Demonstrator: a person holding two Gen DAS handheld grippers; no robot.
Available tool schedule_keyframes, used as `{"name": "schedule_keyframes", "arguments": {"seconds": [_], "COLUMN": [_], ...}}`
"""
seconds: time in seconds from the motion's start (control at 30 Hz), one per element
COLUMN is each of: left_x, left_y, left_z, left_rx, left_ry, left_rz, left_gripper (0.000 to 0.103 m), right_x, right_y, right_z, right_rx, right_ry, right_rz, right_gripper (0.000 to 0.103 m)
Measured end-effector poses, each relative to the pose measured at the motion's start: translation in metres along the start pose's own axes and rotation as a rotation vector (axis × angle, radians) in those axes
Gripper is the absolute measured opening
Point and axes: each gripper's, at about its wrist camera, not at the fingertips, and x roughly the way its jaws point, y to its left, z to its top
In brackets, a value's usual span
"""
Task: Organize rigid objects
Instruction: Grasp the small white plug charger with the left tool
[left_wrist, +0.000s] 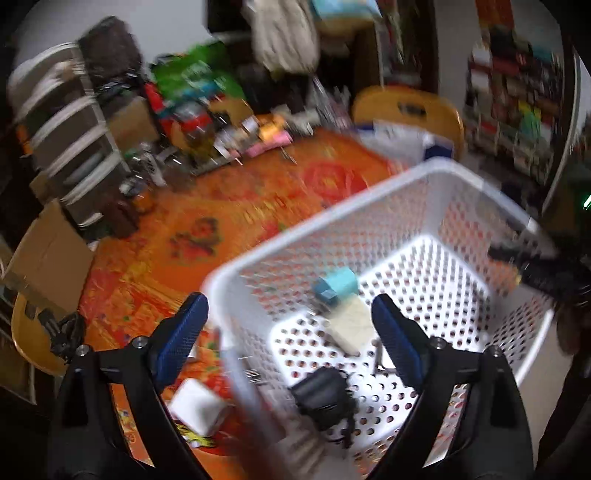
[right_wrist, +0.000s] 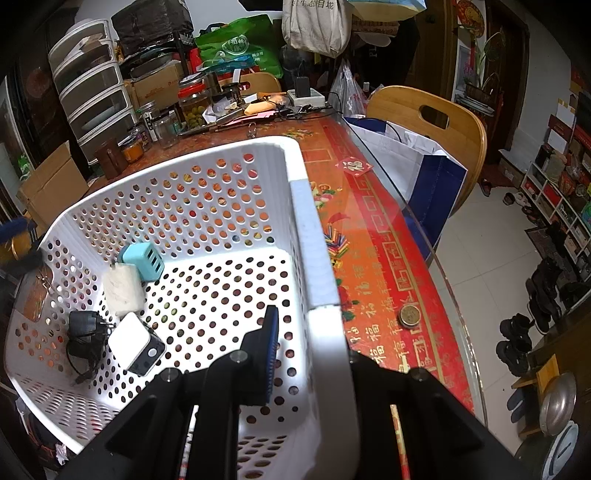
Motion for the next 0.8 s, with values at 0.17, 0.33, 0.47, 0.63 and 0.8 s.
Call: {"name": "schedule_keyframes", "arguments": {"seconds": [0.17, 0.33, 0.47, 0.63, 0.8], "left_x": [-0.021, 0.051, 0.12, 0.16, 0.179], "left_y": [0.079, 0.167, 0.185, 0.167, 0.158], "left_z": [-0.018, -0.047, -0.065, -0.067, -0.065], "left_rx": [-0.144, -0.301, -0.274, -0.223, -0.234], "left_ry": [-0.028, 0.133, 0.299, 0.361, 0.412], "left_rz": [0.143, 0.184, 0.185, 0.122, 0.104], "left_gripper": [0.103, 0.103, 0.102, 0.095, 0.064], "right_x": [0.0, 0.001, 0.001, 0.001, 0.0], "right_y": [0.0, 0.001, 0.001, 0.001, 0.002], "right_z": [-0.001, 0.001, 0.001, 0.001, -0.001], "right_rx": [0.002, -0.002, 0.0, -0.002, -0.004], "right_ry": [0.001, 0.005, 0.006, 0.007, 0.01], "right_rz": [0.0, 0.001, 0.003, 0.002, 0.004], "right_gripper": [0.016, 0.016, 0.016, 0.016, 0.016]}}
